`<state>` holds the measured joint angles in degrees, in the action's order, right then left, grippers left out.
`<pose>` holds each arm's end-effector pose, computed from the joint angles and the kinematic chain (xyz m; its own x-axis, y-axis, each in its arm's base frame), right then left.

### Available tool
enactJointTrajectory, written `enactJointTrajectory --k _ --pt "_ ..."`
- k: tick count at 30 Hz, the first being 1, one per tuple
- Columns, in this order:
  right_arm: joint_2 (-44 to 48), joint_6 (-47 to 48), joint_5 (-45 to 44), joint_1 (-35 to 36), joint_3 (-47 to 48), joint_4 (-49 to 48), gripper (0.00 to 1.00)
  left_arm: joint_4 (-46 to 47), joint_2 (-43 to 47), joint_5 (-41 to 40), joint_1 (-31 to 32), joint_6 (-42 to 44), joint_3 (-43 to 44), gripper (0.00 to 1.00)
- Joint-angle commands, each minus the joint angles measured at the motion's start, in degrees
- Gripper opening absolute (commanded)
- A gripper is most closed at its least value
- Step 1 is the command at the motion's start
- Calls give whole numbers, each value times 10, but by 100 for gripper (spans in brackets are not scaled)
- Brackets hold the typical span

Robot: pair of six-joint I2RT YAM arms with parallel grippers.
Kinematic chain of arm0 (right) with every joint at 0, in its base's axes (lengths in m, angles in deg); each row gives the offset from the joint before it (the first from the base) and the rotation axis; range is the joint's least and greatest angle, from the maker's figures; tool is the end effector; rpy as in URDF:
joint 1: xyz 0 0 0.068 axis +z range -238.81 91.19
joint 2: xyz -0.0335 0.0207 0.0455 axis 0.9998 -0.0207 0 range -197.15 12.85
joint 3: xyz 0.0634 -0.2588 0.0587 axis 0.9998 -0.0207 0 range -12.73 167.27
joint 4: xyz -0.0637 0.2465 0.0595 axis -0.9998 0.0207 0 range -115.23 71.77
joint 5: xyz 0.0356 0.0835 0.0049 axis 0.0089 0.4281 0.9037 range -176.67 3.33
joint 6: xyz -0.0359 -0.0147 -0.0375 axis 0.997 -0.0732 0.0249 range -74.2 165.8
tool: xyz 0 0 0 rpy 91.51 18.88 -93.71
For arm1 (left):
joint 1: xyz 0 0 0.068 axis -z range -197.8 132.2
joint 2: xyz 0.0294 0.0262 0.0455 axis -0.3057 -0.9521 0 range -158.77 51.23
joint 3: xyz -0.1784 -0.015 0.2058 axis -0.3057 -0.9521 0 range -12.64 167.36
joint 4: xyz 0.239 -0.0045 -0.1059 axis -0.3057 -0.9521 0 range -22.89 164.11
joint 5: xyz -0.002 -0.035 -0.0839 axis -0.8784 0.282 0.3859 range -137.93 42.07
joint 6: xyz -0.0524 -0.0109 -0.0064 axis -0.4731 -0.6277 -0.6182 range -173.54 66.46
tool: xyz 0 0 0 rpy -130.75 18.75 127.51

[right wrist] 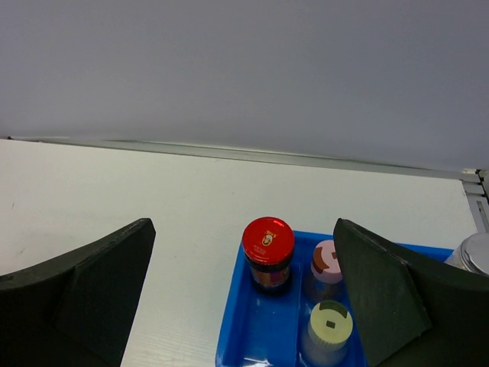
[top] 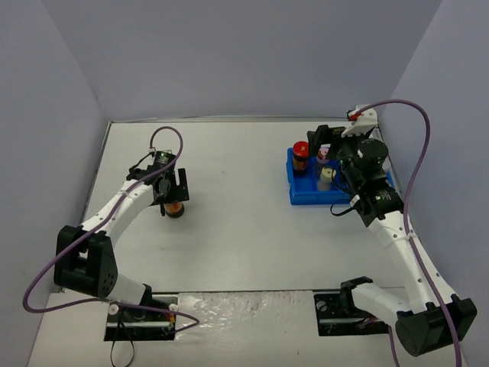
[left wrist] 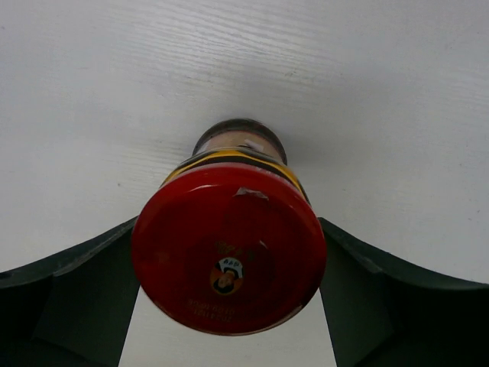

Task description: Organize the condiment bottles

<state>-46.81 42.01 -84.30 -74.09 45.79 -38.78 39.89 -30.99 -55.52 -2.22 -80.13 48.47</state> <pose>0.2316 0.0624 0.4200 0.1879 0.1177 -0.9751 -0.3060 0.9504 0.0557 0.2870 -0.0751 0.2529 -0.7952 -0.2389 -0.5573 -0.1812 0.9707 -0.1575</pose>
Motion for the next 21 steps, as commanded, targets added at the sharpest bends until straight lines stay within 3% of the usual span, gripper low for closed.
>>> enactJointTrajectory --k 1,3,7,14,20,21 --pt "26 -35 -17 3 -10 -8 100 13 -11 56 6 -22 42 61" --pt "40 -42 -15 4 -16 -8 100 13 -27 62 30 -29 65 37" --pt "51 -41 -11 5 -25 -2 100 4 -75 45 111 -35 135 19" --pt "59 -36 -21 5 -40 15 100 -8 -197 47 240 -53 270 18" --pt "69 -24 -11 6 -39 43 100 -26 -280 46 288 -55 376 17" --pt "70 -22 -7 6 -40 48 100 -29 -288 46 294 -55 386 21"
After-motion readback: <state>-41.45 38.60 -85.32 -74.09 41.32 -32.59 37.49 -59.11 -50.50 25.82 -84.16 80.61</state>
